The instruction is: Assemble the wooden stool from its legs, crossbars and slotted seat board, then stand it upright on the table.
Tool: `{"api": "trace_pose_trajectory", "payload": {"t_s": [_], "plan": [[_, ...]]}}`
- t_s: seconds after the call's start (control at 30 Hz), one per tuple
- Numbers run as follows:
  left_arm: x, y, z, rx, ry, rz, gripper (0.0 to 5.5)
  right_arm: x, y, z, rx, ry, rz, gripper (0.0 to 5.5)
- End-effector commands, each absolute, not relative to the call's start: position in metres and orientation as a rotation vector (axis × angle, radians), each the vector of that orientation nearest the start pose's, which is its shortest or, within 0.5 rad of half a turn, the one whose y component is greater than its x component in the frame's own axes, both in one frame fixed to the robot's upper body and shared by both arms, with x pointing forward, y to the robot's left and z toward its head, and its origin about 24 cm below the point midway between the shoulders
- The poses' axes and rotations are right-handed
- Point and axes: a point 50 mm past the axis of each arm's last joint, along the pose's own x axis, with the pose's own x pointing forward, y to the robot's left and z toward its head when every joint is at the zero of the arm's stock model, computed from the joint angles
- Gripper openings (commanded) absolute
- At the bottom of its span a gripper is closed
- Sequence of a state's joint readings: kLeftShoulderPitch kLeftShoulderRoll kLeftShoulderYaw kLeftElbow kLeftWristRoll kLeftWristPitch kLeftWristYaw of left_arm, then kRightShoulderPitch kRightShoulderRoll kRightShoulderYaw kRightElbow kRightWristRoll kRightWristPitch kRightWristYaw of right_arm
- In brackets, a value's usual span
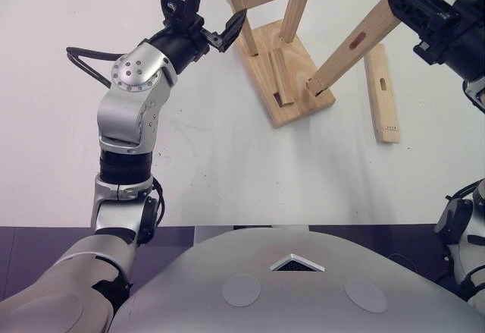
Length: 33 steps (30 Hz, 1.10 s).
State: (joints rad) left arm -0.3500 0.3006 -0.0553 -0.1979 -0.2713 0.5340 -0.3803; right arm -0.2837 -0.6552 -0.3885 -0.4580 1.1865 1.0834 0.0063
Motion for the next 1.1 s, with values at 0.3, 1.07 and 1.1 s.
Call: {"api": "trace_pose_trajectory", "payload": {"t_s": [0.3,1.07,1.1], "plan": [[0.3,0.126,0.135,0.055,0.016,-0.569,4.49,0.252,-0.209,0.186,0.254,0.156,0.409,1.05],[0.303,0.128,0.137,0.063,0.015,-0.571,4.49,0.25,-0.211,0.196,0.176,0.174,0.395,1.05],[0.303,0.128,0.137,0.064,0.014,-0.571,4.49,0.251,-0.211,0.197,0.174,0.172,0.394,1.05]]}}
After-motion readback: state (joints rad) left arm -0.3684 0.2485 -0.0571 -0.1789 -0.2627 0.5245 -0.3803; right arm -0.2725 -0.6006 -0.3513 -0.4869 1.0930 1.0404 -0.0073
